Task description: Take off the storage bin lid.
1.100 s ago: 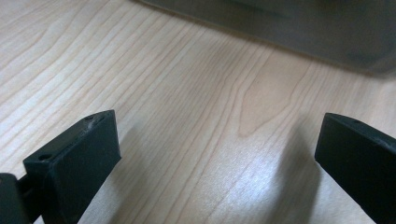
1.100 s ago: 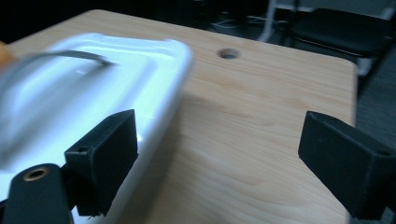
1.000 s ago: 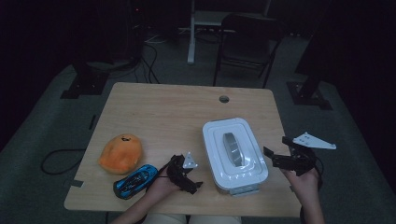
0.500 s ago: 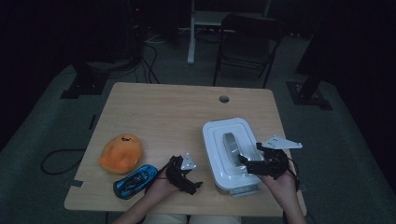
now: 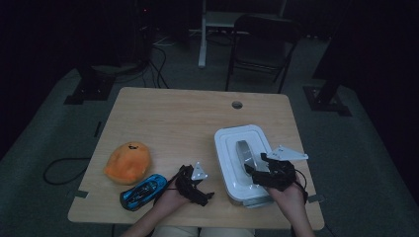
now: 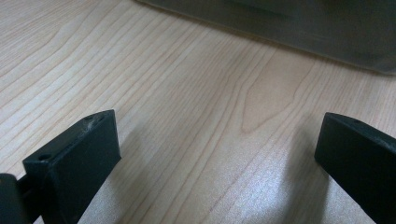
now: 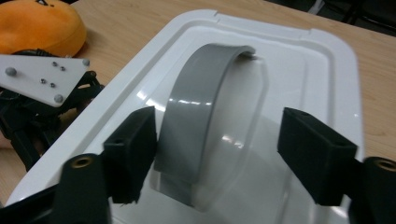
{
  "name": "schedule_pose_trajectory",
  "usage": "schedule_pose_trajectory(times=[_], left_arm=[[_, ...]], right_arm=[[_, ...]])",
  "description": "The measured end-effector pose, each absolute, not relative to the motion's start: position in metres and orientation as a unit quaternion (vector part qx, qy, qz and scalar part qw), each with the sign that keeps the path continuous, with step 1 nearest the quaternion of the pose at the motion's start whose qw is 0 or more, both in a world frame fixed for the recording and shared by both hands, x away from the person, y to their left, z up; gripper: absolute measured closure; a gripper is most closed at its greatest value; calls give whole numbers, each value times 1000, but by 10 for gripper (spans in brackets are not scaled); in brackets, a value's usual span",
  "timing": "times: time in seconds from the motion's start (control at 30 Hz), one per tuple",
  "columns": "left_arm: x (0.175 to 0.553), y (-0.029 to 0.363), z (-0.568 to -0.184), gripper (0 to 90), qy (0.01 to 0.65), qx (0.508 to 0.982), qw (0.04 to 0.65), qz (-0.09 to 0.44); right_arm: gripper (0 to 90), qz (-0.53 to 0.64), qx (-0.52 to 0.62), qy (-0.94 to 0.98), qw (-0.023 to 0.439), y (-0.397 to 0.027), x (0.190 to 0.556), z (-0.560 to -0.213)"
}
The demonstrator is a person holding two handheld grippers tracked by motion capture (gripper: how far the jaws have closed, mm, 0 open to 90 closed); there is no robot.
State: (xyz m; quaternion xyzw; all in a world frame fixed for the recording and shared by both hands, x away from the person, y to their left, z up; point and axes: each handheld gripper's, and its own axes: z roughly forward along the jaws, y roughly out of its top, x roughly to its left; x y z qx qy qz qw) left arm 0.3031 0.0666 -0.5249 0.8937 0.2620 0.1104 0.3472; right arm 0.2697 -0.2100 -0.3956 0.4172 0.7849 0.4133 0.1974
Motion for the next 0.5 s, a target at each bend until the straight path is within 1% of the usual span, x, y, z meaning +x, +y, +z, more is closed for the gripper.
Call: schedule_pose_trajectory(times=[0.03, 0.1, 0.2, 0.27, 0.3, 0.33, 0.4, 0.5], left_arm=[[303, 67, -525, 6, 262, 894, 347, 110], [303, 67, -525, 5, 262, 893, 348, 110], [303, 67, -525, 5, 262, 894, 347, 111], [303, 67, -525, 5, 261, 894, 346, 111], [303, 67, -525, 5, 261, 894, 346, 111], [303, 67, -525, 5, 262, 894, 347, 111], [303, 67, -525, 5, 261, 894, 346, 111], [303, 67, -525, 5, 261, 894, 346, 111]], right_arm=[[353, 412, 416, 786, 196, -209, 270, -397], [436, 412, 410, 790, 199, -206, 268, -397], [499, 405, 408, 793, 202, -201, 266, -398], [512, 403, 410, 794, 198, -200, 265, -399], [526, 400, 410, 795, 200, -199, 263, -400], [561, 396, 410, 796, 205, -198, 260, -399], [569, 397, 411, 794, 208, -198, 259, -400], [620, 402, 413, 791, 207, -198, 256, -401]])
